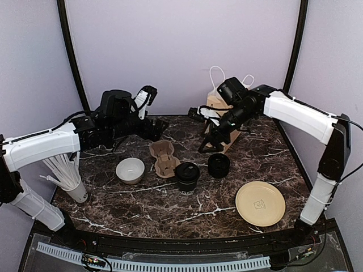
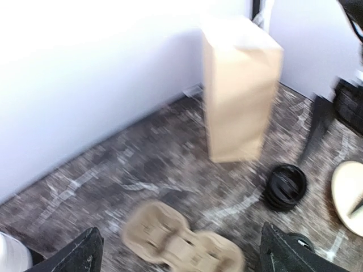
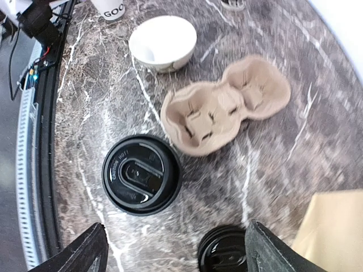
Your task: Pack the takeout coffee
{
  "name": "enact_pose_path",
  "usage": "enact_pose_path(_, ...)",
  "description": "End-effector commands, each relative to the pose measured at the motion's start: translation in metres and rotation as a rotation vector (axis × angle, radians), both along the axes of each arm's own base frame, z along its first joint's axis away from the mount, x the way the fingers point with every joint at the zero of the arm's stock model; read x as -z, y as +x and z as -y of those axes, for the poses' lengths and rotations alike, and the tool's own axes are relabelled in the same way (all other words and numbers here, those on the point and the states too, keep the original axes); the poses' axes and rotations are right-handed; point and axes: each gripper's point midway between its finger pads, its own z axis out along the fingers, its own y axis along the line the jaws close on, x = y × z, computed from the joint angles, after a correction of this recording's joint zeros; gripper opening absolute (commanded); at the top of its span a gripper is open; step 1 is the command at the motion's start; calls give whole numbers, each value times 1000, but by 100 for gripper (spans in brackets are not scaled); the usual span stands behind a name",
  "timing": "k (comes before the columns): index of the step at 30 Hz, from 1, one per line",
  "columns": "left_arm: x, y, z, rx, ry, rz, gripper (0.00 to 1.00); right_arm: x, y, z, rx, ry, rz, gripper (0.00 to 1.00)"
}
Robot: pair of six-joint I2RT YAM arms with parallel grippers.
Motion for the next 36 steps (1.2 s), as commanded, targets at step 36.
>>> enact_pose_path(36, -17, 35, -68, -139, -174, 84, 97, 90, -43, -51, -298, -279, 46, 96)
